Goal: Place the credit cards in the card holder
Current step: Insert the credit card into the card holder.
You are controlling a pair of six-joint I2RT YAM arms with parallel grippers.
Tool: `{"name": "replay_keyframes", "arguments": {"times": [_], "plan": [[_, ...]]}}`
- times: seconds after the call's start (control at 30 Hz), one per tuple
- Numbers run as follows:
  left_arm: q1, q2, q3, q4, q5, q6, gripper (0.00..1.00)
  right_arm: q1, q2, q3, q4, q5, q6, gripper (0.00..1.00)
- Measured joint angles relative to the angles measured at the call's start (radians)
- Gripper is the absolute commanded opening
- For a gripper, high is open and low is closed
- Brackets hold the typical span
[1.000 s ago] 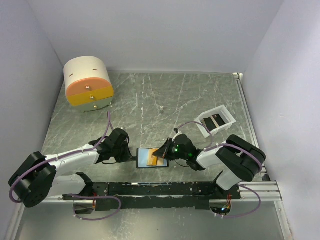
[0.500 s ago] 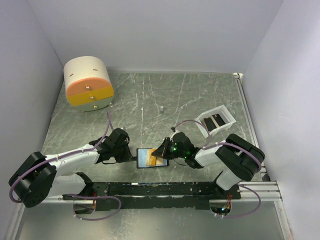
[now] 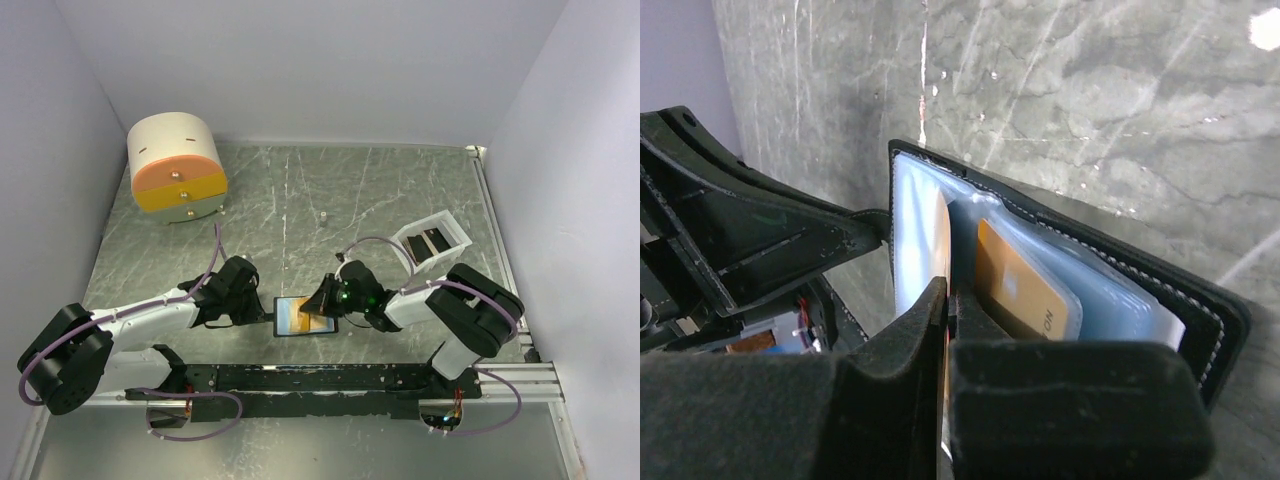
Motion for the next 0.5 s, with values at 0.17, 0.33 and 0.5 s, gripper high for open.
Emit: {"name": "replay_keyframes", "arguments": {"times": [0.17,0.33,0.5], "plan": [[0.000,-0.002,0.000,-0.001,0.000,-0.004,0.07,0.001,0.010,0.052,-0.070,0.002,-0.031,0.20],[0.000,-0.008,-0.004,-0.003,0.000,-0.010,0.07,0.003,-0.055,0.110,-0.252,0.054,-0.093,0.34],[0.000,-0.016,-0.008,-0.005,0.000,-0.014,0.07,0.005,-0.126,0.153,-0.388,0.097,-0.140,0.45]]}}
